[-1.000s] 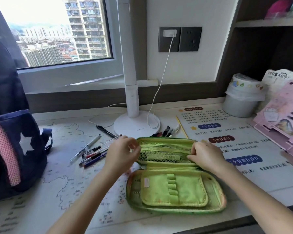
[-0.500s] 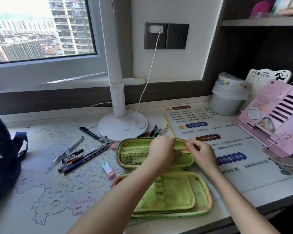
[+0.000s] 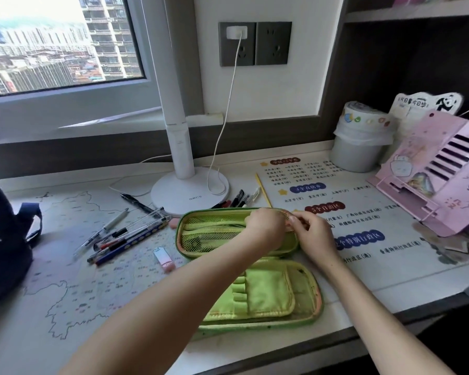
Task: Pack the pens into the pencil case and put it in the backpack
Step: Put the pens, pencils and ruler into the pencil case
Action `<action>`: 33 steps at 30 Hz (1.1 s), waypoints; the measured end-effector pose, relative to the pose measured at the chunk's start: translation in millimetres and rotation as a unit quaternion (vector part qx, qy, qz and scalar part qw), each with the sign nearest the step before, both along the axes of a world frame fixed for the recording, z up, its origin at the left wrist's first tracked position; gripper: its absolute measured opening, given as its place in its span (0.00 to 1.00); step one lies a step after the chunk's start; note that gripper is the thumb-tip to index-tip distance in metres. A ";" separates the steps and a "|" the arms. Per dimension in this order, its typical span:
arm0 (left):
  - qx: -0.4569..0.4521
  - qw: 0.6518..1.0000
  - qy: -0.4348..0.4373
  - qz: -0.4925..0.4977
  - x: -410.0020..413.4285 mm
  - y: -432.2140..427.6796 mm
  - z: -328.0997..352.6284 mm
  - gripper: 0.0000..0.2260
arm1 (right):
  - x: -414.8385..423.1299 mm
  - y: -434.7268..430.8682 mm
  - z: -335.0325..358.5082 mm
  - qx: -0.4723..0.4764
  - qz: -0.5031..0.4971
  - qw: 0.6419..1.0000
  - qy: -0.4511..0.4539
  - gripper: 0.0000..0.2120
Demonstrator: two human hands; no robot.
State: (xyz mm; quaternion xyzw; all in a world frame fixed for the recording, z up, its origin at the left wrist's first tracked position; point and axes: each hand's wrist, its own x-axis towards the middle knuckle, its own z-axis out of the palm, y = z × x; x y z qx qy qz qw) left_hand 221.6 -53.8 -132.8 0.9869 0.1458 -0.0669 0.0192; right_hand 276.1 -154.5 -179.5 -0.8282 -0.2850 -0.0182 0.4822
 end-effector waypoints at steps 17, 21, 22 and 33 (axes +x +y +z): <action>-0.031 0.963 -0.176 0.203 -140.4 101.5 32.6 0.06 | -14.9 3.7 -7.6 0.014 0.006 0.974 -0.227 0.09; -0.250 0.918 -0.260 0.166 -171.0 116.7 28.4 0.17 | -22.7 -2.5 -3.9 0.060 0.053 0.969 -0.235 0.09; -0.354 0.889 -0.247 0.151 -174.8 113.8 29.1 0.23 | -24.1 -6.3 -1.8 0.069 0.080 0.967 -0.233 0.07; -0.602 0.792 -0.102 -0.012 -182.4 121.4 31.6 0.31 | 38.8 62.9 53.9 -0.303 0.020 0.953 0.007 0.13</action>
